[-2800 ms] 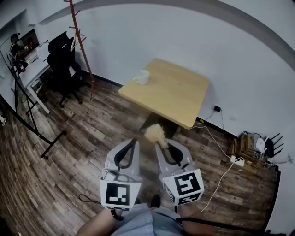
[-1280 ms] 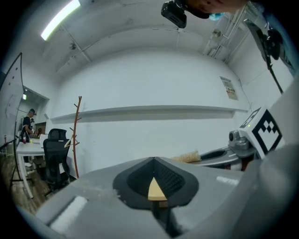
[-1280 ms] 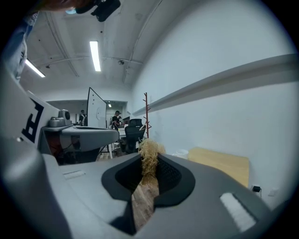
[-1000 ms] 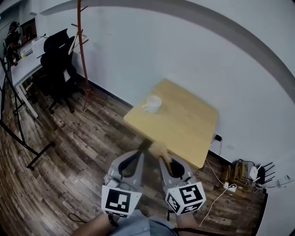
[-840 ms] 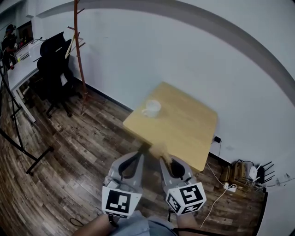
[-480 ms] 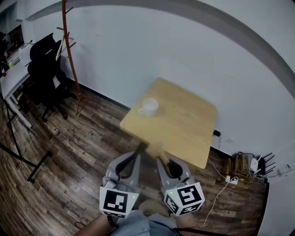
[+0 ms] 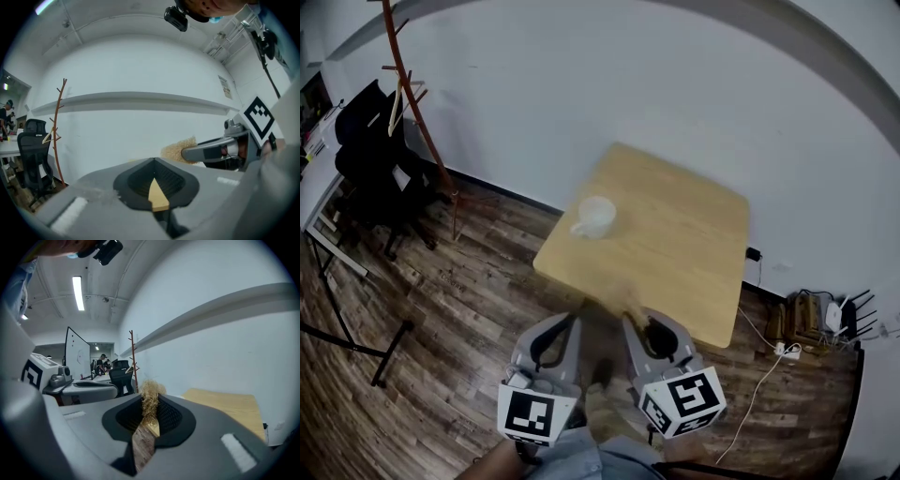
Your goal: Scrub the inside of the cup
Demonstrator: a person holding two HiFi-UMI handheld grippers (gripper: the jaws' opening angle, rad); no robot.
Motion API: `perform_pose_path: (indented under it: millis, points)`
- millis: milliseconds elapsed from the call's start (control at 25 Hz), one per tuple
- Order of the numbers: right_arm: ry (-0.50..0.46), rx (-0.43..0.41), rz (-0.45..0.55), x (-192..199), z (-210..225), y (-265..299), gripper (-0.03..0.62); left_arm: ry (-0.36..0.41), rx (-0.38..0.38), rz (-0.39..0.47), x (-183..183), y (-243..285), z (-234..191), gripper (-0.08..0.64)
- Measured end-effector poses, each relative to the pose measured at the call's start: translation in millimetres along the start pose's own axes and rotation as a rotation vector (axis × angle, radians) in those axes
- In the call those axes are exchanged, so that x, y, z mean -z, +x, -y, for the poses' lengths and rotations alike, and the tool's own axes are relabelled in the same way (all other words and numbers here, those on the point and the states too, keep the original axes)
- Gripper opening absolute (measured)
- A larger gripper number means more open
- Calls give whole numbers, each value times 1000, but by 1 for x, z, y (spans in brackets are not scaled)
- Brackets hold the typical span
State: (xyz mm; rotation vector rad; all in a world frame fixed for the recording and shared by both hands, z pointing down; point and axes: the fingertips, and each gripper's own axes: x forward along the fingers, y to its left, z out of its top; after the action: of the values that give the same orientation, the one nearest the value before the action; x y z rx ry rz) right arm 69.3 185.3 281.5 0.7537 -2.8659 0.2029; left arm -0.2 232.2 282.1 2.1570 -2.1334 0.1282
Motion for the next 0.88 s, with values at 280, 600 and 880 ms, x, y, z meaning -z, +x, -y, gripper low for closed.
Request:
perform_pose_path:
  millis: [280,600,880]
  points:
    - [34,-33,3,-13,45,58,66,25,11,-14,-18,70,-24,20]
    - [40,-41,19,-38,100,97,66,43,12,-2,-41,140,-34,20]
    - [1,-67,30,-58,114,126,66,73,-20,8,-51,165,-52,20]
